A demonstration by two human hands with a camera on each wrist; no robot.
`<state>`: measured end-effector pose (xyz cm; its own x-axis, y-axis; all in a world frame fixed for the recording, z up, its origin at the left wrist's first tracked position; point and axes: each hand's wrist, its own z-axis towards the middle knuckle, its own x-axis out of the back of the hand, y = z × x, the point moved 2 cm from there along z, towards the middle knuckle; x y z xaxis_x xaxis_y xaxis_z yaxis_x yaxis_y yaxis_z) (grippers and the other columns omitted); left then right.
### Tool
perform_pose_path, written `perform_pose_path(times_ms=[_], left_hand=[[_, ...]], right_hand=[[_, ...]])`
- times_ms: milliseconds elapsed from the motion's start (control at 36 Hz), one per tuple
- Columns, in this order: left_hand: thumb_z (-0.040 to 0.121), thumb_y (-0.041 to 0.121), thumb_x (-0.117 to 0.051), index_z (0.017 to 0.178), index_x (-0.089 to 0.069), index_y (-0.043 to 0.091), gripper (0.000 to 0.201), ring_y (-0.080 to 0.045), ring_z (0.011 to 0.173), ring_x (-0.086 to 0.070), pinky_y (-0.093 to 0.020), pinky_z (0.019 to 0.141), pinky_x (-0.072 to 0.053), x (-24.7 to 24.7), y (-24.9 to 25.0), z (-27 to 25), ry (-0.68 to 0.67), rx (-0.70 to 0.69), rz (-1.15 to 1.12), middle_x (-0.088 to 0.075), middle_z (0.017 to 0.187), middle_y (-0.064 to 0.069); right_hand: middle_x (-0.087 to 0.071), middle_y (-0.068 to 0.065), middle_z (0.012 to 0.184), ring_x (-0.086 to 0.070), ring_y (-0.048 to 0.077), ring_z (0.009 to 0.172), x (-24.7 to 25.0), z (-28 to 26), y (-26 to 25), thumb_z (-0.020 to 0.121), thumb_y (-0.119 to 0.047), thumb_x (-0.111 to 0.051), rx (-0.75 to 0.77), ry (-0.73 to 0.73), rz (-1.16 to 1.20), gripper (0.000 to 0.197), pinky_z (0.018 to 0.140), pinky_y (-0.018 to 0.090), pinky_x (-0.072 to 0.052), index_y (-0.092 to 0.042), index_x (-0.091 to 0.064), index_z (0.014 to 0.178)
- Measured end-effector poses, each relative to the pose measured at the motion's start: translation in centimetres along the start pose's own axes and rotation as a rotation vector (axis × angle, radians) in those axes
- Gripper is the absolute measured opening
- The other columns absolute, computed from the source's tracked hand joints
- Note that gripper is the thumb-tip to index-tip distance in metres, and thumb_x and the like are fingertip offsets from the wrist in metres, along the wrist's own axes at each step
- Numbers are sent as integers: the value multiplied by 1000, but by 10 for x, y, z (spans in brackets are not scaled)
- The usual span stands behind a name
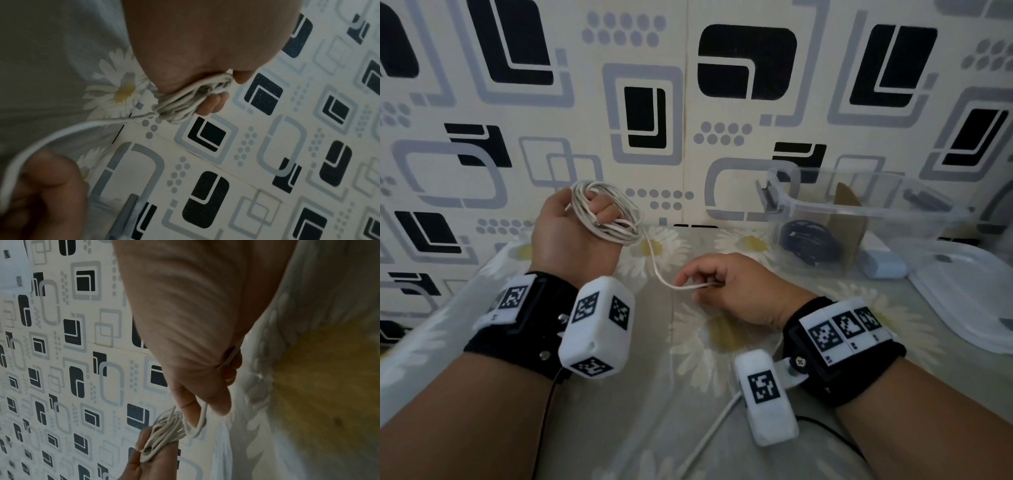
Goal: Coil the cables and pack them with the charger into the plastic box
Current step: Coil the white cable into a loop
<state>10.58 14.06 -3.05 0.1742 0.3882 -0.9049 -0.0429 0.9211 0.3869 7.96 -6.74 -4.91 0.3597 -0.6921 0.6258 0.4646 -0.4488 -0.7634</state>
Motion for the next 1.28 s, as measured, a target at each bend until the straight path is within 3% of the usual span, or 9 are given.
perform_pose_path(times_ms=[167,361,528,750,806,889,972,1111,1278], left_hand=[[81,38,-45,75,-41,15,24,-12,59,-34,-23,64,-31,-8,-8,-5,-88,-3,268,-35,70,1],[102,29,-35,82,-43,15,25,-13,57,-34,-25,61,-29,-6,-23,-2,-128,25,552,-35,69,0],[96,34,-38,84,-39,13,24,-15,59,-40,-29,62,-35,-9,-33,-12,-185,7,962,-44,69,0],[103,27,-39,101,-58,11,25,10,69,-53,-3,64,-38,-18,-44,-27,-217,-126,1675,-62,87,6],[102,21,-41,99,-60,20,19,12,74,-54,-5,69,-40,-18,-46,-27,-256,-83,1695,-63,88,11],[101,31,-43,102,-65,18,26,-3,83,-59,-23,83,-46,-17,-47,-27,-251,-5,1615,-69,98,-3],[99,53,-32,86,-68,23,48,-7,70,-57,-28,74,-46,-18,-52,-28,-318,103,1541,-67,77,-3],[92,67,-27,60,-58,31,57,-9,59,-44,-22,64,-40,-23,-55,-31,-388,185,1424,-51,62,6],[84,72,-46,75,-50,15,58,-11,57,-34,-14,53,-34,-27,-57,-35,-509,183,1353,-37,63,-1]], right_hand=[[-60,10,91,-51,5,77,0,1,-5,83,0,-68,109,31,-11,28,76,14,-41,-23,-72,100],[-48,-5,87,-48,2,76,1,3,-12,87,-4,-66,224,81,-12,25,76,9,-37,-22,-72,103],[-42,-5,86,-45,-4,74,4,2,-18,88,-7,-65,334,154,-85,19,72,6,-35,-18,-74,100],[-55,-4,86,-53,0,74,2,3,-20,81,-5,-72,381,238,-43,12,73,10,-39,-12,-74,91],[-55,-10,80,-50,0,67,3,2,-22,78,-5,-75,395,291,-47,10,66,10,-38,-11,-68,83],[-49,-17,73,-47,1,63,5,2,-20,75,-7,-77,411,400,-52,21,61,12,-35,-8,-57,74],[-46,-13,73,-46,3,64,7,4,-16,72,-9,-79,397,486,-83,30,61,19,-38,-15,-50,71],[-42,-13,74,-41,4,63,9,6,-12,70,-9,-80,378,548,-94,34,60,17,-37,-21,-48,70],[-44,-10,76,-43,3,65,8,5,-13,76,-14,-74,381,554,-68,21,61,12,-36,-19,-55,75]])
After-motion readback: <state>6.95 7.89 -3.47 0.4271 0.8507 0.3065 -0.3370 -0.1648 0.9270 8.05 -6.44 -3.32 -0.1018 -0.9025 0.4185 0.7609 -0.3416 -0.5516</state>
